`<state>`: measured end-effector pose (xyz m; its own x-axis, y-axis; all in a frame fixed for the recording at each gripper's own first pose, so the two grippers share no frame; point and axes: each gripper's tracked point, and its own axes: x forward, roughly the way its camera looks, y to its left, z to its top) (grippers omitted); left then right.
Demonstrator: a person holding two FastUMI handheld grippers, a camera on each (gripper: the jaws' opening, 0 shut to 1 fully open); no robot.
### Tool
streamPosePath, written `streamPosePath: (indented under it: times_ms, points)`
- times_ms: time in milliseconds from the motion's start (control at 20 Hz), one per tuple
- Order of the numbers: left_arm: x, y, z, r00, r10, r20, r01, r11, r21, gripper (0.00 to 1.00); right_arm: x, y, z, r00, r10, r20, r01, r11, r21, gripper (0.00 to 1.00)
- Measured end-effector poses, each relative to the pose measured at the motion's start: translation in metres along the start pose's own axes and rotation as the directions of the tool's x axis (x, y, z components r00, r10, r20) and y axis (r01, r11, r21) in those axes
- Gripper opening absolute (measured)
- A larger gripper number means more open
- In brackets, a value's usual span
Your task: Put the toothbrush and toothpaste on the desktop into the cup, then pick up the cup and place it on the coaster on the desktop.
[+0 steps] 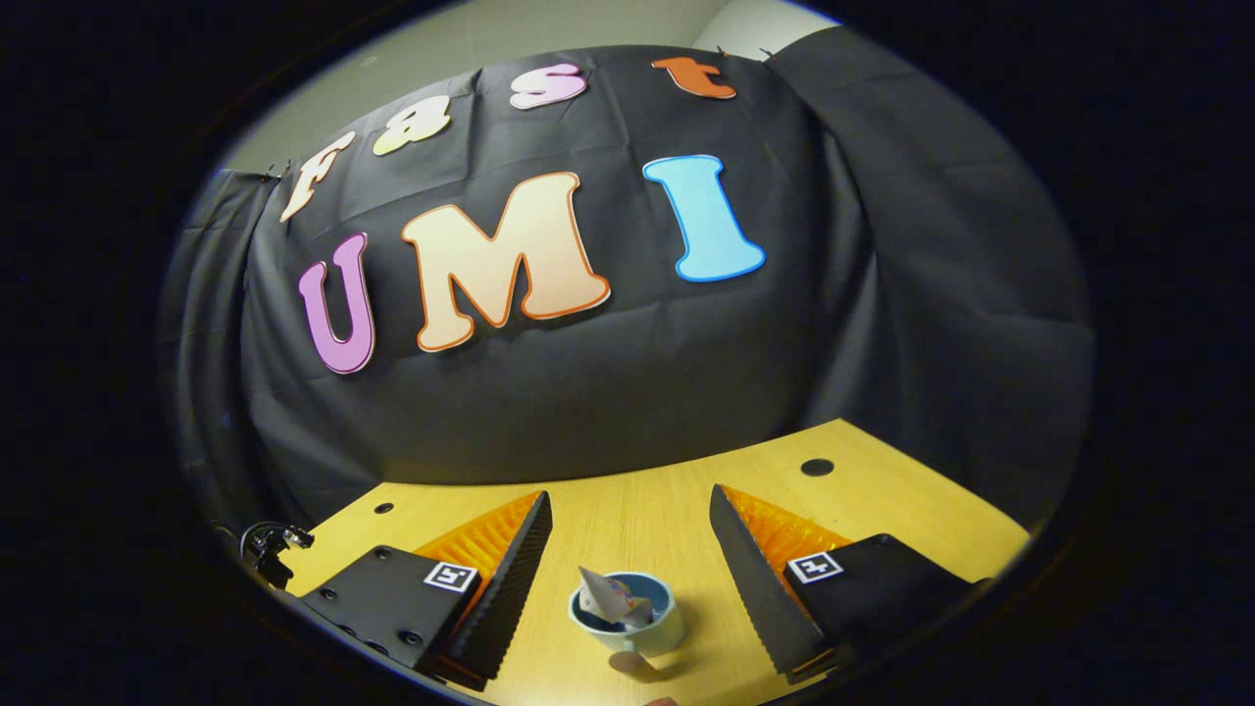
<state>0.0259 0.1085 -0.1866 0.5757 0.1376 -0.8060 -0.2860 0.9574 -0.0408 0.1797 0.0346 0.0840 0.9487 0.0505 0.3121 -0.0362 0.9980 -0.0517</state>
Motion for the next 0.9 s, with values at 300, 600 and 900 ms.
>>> streamPosePath:
  times_ms: [300,600,900]
  points:
    - [0.001,-0.002,0.004,0.998,0.043,-0.038,-0.04,0.997,0.068,0.56,-0.034,-0.037,0.022,0.997,-0.064,0.032,0.064,0.998,0.003,0.99]
    - [0.003,0.008,0.004,0.99,0.107,-0.095,-0.096,0.989,0.112,0.29,-0.052,-0.065,0.017,0.994,-0.105,0.006,0.105,0.994,0.01,0.99]
    - [0.002,0.004,0.004,0.989,0.122,-0.079,-0.113,0.988,0.107,0.03,-0.065,-0.082,0.01,0.99,-0.141,-0.01,0.141,0.99,-0.022,0.98]
